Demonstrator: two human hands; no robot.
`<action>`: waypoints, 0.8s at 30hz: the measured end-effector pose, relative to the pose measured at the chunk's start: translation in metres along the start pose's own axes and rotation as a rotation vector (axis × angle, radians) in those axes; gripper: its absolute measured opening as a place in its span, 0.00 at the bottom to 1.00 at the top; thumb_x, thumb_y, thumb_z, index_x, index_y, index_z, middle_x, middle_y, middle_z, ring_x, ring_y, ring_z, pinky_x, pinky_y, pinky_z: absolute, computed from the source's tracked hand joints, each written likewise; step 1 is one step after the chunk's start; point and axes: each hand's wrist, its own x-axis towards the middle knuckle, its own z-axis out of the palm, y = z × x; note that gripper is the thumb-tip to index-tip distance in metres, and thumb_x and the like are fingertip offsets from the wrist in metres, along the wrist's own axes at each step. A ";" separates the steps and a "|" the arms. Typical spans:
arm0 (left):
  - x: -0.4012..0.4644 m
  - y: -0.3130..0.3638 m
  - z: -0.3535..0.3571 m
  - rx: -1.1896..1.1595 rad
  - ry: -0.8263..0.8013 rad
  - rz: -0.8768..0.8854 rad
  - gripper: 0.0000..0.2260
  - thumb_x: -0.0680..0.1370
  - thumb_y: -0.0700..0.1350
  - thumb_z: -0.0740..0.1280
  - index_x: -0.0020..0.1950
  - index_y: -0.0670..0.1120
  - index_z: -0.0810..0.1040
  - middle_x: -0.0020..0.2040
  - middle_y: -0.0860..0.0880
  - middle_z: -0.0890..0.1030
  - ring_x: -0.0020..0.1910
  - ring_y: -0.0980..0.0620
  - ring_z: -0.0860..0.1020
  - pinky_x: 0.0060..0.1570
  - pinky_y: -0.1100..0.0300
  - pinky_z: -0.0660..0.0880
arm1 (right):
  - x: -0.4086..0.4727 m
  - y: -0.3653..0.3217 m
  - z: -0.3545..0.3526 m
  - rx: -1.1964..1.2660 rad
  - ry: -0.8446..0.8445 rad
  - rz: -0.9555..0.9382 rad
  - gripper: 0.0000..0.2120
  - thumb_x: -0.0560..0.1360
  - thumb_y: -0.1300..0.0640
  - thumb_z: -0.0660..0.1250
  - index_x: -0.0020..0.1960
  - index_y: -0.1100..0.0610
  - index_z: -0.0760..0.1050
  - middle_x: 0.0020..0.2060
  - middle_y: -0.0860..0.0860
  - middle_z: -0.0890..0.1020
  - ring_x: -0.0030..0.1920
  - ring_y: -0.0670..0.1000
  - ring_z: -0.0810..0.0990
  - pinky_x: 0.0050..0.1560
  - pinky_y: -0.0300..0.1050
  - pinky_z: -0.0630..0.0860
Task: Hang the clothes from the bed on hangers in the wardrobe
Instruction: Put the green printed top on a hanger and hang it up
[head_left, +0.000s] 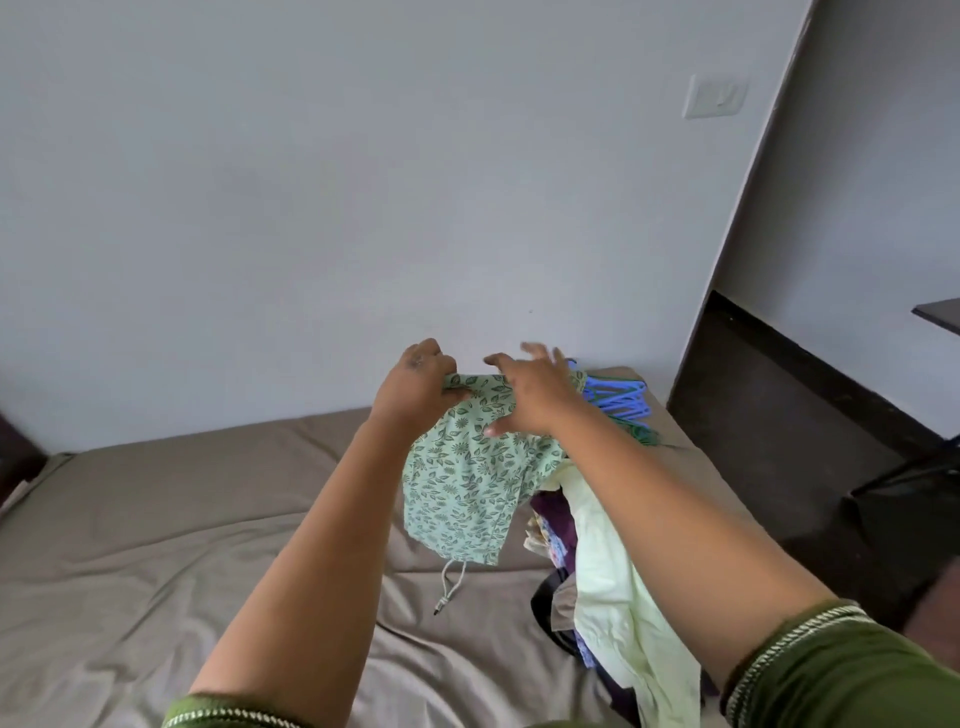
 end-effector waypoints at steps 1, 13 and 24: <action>0.005 0.001 0.005 -0.006 -0.008 0.026 0.13 0.73 0.47 0.74 0.48 0.38 0.79 0.46 0.49 0.69 0.53 0.44 0.73 0.48 0.52 0.73 | 0.003 0.003 0.002 0.114 -0.066 -0.002 0.43 0.65 0.42 0.77 0.74 0.49 0.62 0.66 0.53 0.74 0.69 0.57 0.68 0.66 0.50 0.65; 0.116 0.013 0.111 -0.155 0.020 -0.066 0.10 0.79 0.41 0.63 0.59 0.42 0.78 0.57 0.43 0.74 0.58 0.43 0.71 0.56 0.50 0.72 | 0.053 0.104 0.026 1.048 -0.304 0.257 0.12 0.79 0.56 0.66 0.62 0.53 0.72 0.52 0.52 0.81 0.51 0.52 0.81 0.50 0.45 0.78; 0.183 0.009 0.310 -0.186 -0.558 -0.484 0.18 0.81 0.40 0.57 0.70 0.43 0.69 0.67 0.41 0.74 0.64 0.41 0.74 0.64 0.53 0.70 | 0.110 0.267 0.149 0.880 -0.345 0.743 0.21 0.82 0.59 0.55 0.75 0.55 0.60 0.49 0.55 0.75 0.38 0.52 0.71 0.39 0.44 0.67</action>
